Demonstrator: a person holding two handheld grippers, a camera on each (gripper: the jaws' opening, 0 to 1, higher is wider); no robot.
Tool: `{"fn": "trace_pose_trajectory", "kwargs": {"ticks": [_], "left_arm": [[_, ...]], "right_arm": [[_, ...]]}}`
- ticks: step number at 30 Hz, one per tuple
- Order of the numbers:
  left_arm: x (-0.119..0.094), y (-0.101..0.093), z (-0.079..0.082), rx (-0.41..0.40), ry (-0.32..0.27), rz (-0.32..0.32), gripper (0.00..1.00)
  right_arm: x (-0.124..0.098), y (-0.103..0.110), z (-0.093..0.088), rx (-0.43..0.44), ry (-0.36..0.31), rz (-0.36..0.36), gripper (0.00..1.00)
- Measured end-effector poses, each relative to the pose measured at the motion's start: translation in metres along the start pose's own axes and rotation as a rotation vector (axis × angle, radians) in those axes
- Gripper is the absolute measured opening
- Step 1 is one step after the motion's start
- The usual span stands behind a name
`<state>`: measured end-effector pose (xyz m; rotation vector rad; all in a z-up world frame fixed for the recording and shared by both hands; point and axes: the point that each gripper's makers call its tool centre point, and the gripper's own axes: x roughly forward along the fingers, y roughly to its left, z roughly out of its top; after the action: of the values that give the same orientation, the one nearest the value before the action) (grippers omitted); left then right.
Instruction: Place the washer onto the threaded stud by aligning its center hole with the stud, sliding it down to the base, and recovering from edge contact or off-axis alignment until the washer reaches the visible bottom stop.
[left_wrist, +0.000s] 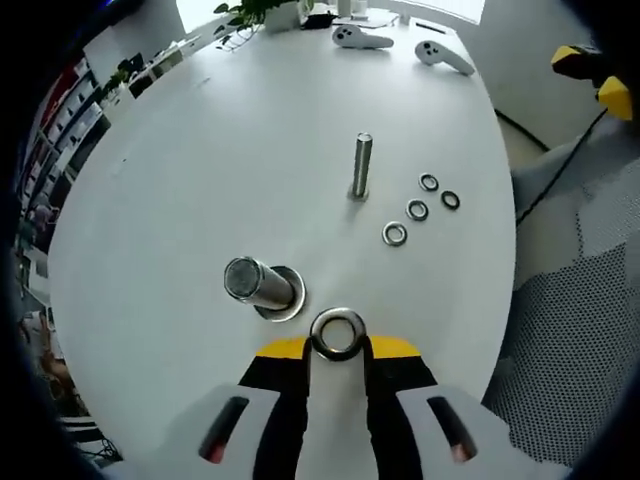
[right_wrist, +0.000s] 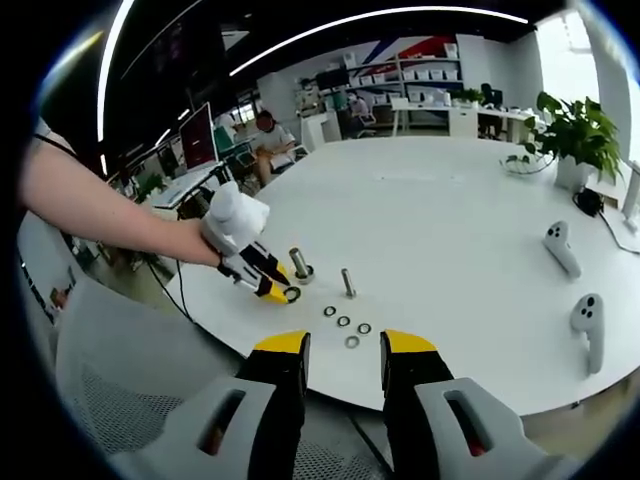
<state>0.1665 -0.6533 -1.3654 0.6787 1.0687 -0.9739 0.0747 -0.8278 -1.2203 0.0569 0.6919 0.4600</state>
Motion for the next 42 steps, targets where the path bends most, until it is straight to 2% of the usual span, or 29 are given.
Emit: {"fn": "trace_pose_trajectory", "kwargs": {"ticks": [5, 11, 17, 21, 29, 36, 39, 42], "left_arm": [[0.004, 0.002, -0.004, -0.056, 0.01, -0.009, 0.23], [0.006, 0.0, -0.003, -0.015, 0.011, 0.006, 0.24], [0.006, 0.001, 0.002, -0.051, -0.005, 0.013, 0.23], [0.008, 0.001, 0.002, -0.034, 0.012, 0.013, 0.22], [0.006, 0.0, -0.001, -0.07, 0.025, 0.018, 0.21], [0.001, -0.002, -0.016, -0.052, 0.089, 0.003, 0.21], [-0.004, -0.003, -0.028, -0.024, 0.177, -0.006, 0.21], [-0.003, -0.005, -0.031, -0.029, 0.206, -0.005, 0.21]], "right_arm": [[0.0, -0.001, 0.0, 0.003, -0.004, -0.003, 0.3], [-0.001, -0.001, 0.0, 0.002, -0.004, -0.003, 0.3], [-0.001, -0.002, 0.0, 0.006, -0.008, -0.007, 0.3], [-0.001, -0.002, 0.001, 0.007, -0.009, -0.007, 0.3], [-0.001, -0.002, 0.001, 0.009, -0.012, -0.008, 0.3], [-0.002, -0.002, 0.002, 0.01, -0.017, -0.009, 0.3], [-0.002, -0.002, 0.002, 0.014, -0.021, -0.011, 0.3], [-0.002, -0.002, 0.003, 0.013, -0.024, -0.01, 0.3]]}}
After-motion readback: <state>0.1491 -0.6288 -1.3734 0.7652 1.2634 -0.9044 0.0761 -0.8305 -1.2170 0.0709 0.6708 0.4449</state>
